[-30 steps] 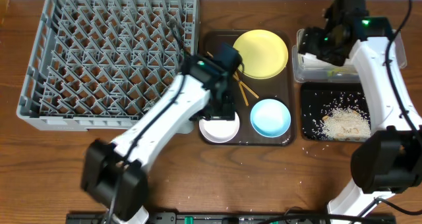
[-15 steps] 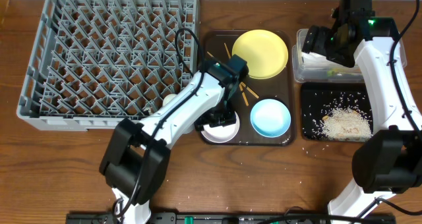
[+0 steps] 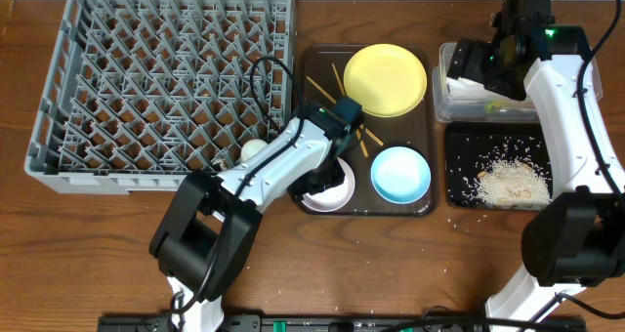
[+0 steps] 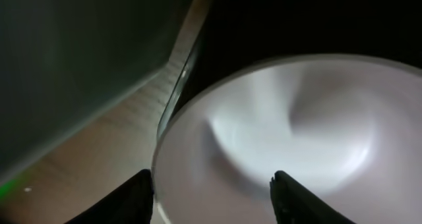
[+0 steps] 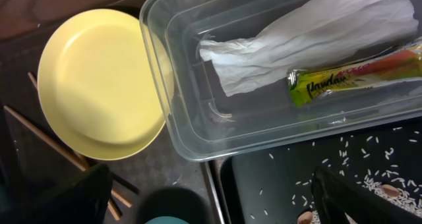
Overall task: Sort waste into correct bins and load items into the dishwasher
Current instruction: 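Move the left gripper to the pink bowl and grasp its rim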
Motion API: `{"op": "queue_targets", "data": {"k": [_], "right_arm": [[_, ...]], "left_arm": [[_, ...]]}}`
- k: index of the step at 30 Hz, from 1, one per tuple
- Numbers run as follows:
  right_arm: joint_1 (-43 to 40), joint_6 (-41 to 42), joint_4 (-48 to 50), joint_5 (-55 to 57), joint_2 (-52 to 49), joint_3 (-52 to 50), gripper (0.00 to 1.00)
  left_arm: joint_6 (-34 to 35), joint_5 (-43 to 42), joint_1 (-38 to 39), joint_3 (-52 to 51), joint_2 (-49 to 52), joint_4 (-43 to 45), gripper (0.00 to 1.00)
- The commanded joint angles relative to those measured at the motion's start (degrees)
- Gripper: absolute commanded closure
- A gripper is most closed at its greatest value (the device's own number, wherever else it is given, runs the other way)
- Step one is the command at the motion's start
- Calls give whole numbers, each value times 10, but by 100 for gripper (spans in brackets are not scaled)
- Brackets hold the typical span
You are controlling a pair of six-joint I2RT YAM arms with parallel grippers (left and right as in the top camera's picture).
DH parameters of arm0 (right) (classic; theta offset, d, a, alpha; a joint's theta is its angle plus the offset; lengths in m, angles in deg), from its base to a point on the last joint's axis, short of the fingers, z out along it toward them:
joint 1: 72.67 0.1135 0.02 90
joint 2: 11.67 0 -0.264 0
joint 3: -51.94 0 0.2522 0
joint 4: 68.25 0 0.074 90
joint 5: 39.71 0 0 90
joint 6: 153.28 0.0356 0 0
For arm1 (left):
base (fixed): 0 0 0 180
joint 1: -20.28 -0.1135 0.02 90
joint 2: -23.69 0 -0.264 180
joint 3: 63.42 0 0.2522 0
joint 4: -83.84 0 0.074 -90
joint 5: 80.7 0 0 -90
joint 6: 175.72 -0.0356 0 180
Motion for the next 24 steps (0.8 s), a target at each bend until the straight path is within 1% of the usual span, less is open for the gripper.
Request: {"op": "queue_targets", "data": {"k": [1,4,5,9,12,15,17,21,24], "right_arm": [[-2,1,-3,6,11,2,5],[-1,1,-9,6,11,2,2],[-1,1,-12,6,11,2,1],[-1,1,-13,6,11,2,1],[-1,1,-13,6,11,2,1],[-1,1,-13,6,11,2,1],[-1,1,-13,6,11,2,1],[-1,1,-13,6,11,2,1],[-1,1,-13,6,11,2,1]], "left_arm": [[9,10,1,-22,6,11,43],[9,8,1,-34,6,25,45],[9,9,1,-35,6,28,49],[9,9,1,-35,6,30,59],[9,10,1,-35,6,34,64],[9,11,1,-35,6,35,66],[7,11,1,-35,6,35,69],[7,17,1,-37,6,49,70],[7,17,1,-48,6,77,70]]}}
